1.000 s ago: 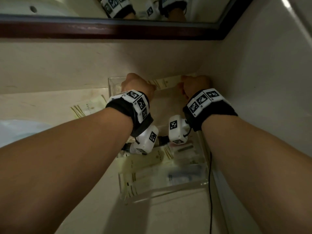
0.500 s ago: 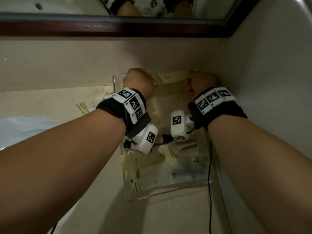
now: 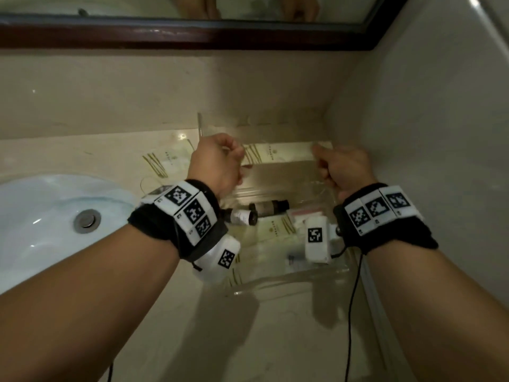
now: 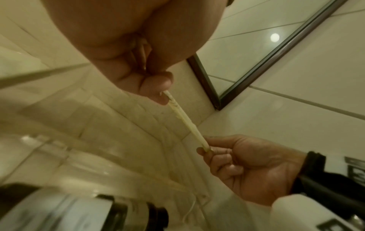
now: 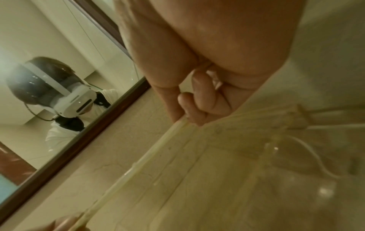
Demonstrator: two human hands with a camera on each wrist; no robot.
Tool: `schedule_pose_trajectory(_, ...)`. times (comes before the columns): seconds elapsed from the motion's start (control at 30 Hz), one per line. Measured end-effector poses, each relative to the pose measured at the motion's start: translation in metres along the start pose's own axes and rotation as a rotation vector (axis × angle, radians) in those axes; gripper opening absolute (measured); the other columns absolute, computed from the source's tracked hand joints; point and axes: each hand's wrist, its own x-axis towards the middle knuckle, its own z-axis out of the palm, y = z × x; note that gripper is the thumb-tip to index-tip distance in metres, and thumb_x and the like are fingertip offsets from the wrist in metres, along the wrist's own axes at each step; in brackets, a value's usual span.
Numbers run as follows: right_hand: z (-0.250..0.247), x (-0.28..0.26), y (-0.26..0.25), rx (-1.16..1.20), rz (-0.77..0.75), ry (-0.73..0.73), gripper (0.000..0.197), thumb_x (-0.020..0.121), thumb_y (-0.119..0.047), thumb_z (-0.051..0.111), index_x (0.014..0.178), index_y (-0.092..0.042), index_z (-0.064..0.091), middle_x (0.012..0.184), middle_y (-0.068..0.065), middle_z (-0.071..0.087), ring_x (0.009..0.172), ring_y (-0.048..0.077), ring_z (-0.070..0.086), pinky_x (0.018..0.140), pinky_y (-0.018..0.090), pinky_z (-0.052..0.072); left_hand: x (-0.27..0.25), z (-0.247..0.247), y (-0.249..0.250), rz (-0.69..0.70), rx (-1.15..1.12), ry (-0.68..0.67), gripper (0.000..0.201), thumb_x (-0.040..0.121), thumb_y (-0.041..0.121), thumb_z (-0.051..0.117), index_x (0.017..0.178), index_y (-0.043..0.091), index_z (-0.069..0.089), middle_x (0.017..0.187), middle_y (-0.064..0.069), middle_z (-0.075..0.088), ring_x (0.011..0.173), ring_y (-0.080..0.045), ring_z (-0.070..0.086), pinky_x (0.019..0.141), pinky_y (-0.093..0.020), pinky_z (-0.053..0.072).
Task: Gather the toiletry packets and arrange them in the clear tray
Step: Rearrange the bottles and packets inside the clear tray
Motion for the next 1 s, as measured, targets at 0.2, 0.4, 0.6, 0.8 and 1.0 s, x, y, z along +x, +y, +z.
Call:
schedule_pose_trajectory(0.2,-0.012,-0.035,0.036,-0.036,0.013,-0.020,0.028,0.085,-0.020,0.076,0.062,-0.016,0.060,0.054,-0.001,0.054,0.039,0.008,0.045,0.040,0.022,0.037,-0.044,-0.004,-0.019,-0.073,-0.064,-0.008,0.008,0.091,0.008,0.066,0.089,0.013,0.060,0.078,-0.013,0.072,0.056,-0.018,0.069,0.059,-0.031,0.059)
schedule_pose_trajectory(0.4,-0.020,-0.047,0.070,-0.143,0.033,0.022,0.034,0.076,-0.029,0.079,0.049,-0.017,0.062,0.049,0.002,0.059,0.049,0.020,0.052,0.061,0.037,0.046,-0.072,0.012,-0.039,-0.211,-0.167,0.120,0.012,0.088,0.008,0.070,0.077,0.010,0.066,0.069,-0.010,0.070,0.051,-0.018,0.070,0.054,-0.027,0.058)
schedule_pose_trajectory(0.6,-0.021,-0.056,0.087,-0.312,0.018,0.042,0.062,0.041,-0.059,0.071,0.087,-0.017,0.072,0.073,0.007,0.075,0.075,0.031,0.072,0.079,0.052,0.060,-0.081,0.010,-0.066,-0.252,0.091,0.158,0.017,0.073,0.035,0.083,0.070,0.022,0.073,0.062,0.005,0.074,0.058,-0.016,0.073,0.071,-0.037,0.062)
schedule_pose_trajectory(0.8,-0.021,-0.073,0.080,-0.487,-0.089,0.056,0.025,0.075,-0.033,0.080,0.083,-0.011,0.071,0.086,0.006,0.073,0.089,0.026,0.069,0.086,0.037,0.056,-0.090,0.002,-0.070,-0.248,0.299,0.153,0.020,0.071,0.045,0.081,0.066,0.028,0.072,0.072,0.004,0.074,0.075,-0.020,0.072,0.078,-0.036,0.060)
schedule_pose_trajectory(1.0,-0.021,-0.080,0.085,-0.562,-0.152,0.044,0.022,0.076,-0.031,0.081,0.075,-0.015,0.066,0.084,0.004,0.069,0.090,0.026,0.067,0.086,0.035,0.055,-0.100,-0.002,-0.074,-0.232,0.411,0.149,0.016,0.076,0.042,0.079,0.073,0.029,0.070,0.085,0.001,0.073,0.083,-0.023,0.068,0.079,-0.032,0.055)
